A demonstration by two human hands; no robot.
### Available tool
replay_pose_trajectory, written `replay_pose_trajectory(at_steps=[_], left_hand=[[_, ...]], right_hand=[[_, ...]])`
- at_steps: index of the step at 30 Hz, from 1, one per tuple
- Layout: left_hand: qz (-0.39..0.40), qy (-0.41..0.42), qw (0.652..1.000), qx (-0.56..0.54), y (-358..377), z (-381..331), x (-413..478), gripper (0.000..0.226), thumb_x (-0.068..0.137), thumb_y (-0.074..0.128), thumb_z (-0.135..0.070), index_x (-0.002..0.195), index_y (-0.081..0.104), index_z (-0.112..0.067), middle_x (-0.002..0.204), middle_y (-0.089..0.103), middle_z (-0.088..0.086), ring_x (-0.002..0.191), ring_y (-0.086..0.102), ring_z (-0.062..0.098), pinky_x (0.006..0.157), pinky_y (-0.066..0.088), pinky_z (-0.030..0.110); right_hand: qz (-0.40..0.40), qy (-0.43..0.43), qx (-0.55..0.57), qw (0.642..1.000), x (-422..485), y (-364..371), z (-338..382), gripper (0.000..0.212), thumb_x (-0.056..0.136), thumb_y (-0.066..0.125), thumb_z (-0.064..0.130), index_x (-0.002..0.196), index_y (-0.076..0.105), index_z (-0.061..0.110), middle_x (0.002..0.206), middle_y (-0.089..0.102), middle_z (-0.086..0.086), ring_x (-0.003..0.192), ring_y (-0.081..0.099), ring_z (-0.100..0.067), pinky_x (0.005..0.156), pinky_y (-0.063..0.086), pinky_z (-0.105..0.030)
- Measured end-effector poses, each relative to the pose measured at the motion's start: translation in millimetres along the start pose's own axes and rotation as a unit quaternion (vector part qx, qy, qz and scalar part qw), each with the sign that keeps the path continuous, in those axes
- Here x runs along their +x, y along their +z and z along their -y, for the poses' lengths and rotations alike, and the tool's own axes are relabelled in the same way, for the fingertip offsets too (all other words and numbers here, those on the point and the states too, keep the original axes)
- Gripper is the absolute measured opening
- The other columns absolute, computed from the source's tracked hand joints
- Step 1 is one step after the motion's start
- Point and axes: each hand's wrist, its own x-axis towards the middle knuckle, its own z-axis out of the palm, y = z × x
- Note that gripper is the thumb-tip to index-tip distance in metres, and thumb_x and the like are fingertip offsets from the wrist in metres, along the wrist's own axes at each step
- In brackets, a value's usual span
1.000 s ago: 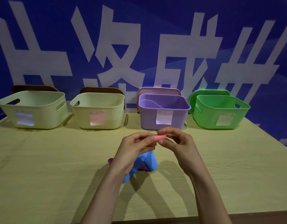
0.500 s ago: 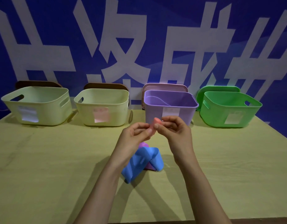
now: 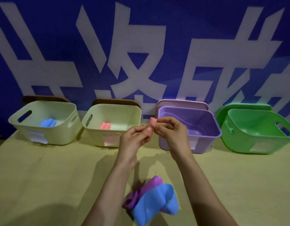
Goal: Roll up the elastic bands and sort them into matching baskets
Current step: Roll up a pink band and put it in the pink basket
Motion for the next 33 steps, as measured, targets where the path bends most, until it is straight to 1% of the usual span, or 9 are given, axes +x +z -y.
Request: replay_pose_trajectory(at_steps=[6, 11, 16, 20, 23, 27, 29, 31, 33], left_hand=[[-0.024, -0.001, 1.0, 0.007, 4.7, -78.5, 26.2, 0.017, 0.084, 0.066, -0.004, 0.1, 0.064, 0.003, 0.084, 0.072, 0.01, 0.079, 0.068, 0.013, 0.075, 0.056, 0.022], [-0.05, -0.006, 0.999, 0.013, -22.7, -116.3, 58.1, 0.018, 0.083, 0.068, -0.004, 0.099, 0.065, 0.003, 0.09, 0.071, 0.011, 0.086, 0.07, 0.018, 0.076, 0.057, 0.023], [-0.083, -0.03, 0.996, 0.025, -64.6, -117.5, 99.2, 0.011, 0.082, 0.069, -0.002, 0.092, 0.067, 0.001, 0.085, 0.07, 0.011, 0.084, 0.069, 0.022, 0.069, 0.056, 0.021], [-0.103, -0.098, 0.987, 0.074, -90.5, -96.7, 131.5, 0.007, 0.085, 0.068, -0.008, 0.088, 0.066, -0.002, 0.087, 0.07, 0.012, 0.081, 0.069, 0.021, 0.086, 0.056, 0.031], [-0.101, -0.16, 0.971, 0.145, -115.5, -82.2, 160.4, 0.003, 0.089, 0.064, -0.012, 0.088, 0.065, -0.01, 0.088, 0.069, 0.011, 0.084, 0.067, 0.024, 0.092, 0.05, 0.039], [-0.081, -0.22, 0.942, 0.239, -149.8, -72.2, 199.9, 0.017, 0.095, 0.049, -0.005, 0.082, 0.058, -0.011, 0.093, 0.06, 0.015, 0.079, 0.059, 0.025, 0.073, 0.05, 0.033], [-0.071, -0.239, 0.927, 0.28, -163.6, -66.0, 219.3, 0.019, 0.095, 0.046, -0.002, 0.081, 0.054, -0.011, 0.094, 0.058, 0.015, 0.074, 0.057, 0.023, 0.078, 0.052, 0.036], [-0.041, -0.256, 0.9, 0.35, -169.9, -59.7, 232.8, 0.014, 0.095, 0.046, -0.004, 0.087, 0.056, -0.009, 0.089, 0.058, 0.014, 0.072, 0.056, 0.022, 0.077, 0.053, 0.035], [0.0, -0.264, 0.86, 0.437, -171.5, -52.1, 240.4, 0.02, 0.092, 0.046, -0.007, 0.077, 0.059, -0.012, 0.077, 0.058, 0.008, 0.071, 0.055, 0.022, 0.071, 0.051, 0.032]], right_hand=[[0.059, 0.047, 0.025, 0.997, 42.4, 43.6, 55.9, 0.021, 0.078, 0.072, -0.002, 0.096, 0.066, 0.008, 0.09, 0.073, -0.016, 0.089, 0.07, -0.025, 0.085, 0.055, -0.033], [0.114, 0.099, 0.022, 0.988, 73.8, 90.9, 70.7, 0.012, 0.081, 0.068, -0.002, 0.089, 0.071, 0.007, 0.085, 0.072, -0.01, 0.084, 0.069, -0.019, 0.08, 0.056, -0.022], [0.14, 0.156, -0.045, 0.977, 112.4, 134.0, 41.9, 0.006, 0.082, 0.069, 0.001, 0.086, 0.068, 0.006, 0.08, 0.067, -0.01, 0.077, 0.064, -0.019, 0.079, 0.055, -0.027], [0.118, 0.211, -0.097, 0.965, 137.8, 155.4, 3.9, 0.005, 0.083, 0.068, 0.002, 0.08, 0.066, 0.005, 0.071, 0.065, -0.008, 0.067, 0.06, -0.017, 0.066, 0.054, -0.024], [0.102, 0.26, -0.133, 0.951, 157.5, 169.8, -26.4, 0.005, 0.085, 0.065, 0.0, 0.081, 0.066, 0.003, 0.072, 0.065, -0.008, 0.067, 0.062, -0.016, 0.067, 0.054, -0.024], [0.074, 0.321, -0.182, 0.926, 182.3, 184.2, -73.2, 0.013, 0.084, 0.064, -0.002, 0.073, 0.061, 0.003, 0.068, 0.059, -0.011, 0.058, 0.056, -0.014, 0.045, 0.049, -0.017], [0.054, 0.354, -0.22, 0.907, 190.5, 188.7, -95.3, 0.014, 0.082, 0.066, -0.002, 0.07, 0.061, 0.002, 0.066, 0.059, -0.011, 0.056, 0.057, -0.015, 0.038, 0.045, -0.017], [0.045, 0.385, -0.248, 0.888, 195.9, 191.5, -117.3, 0.015, 0.079, 0.07, -0.002, 0.068, 0.061, 0.002, 0.068, 0.062, -0.012, 0.058, 0.06, -0.017, 0.044, 0.051, -0.022], [0.042, 0.398, -0.27, 0.875, 199.2, 195.1, -134.2, 0.013, 0.076, 0.073, 0.0, 0.068, 0.063, 0.001, 0.069, 0.064, -0.014, 0.058, 0.062, -0.02, 0.057, 0.058, -0.031]])
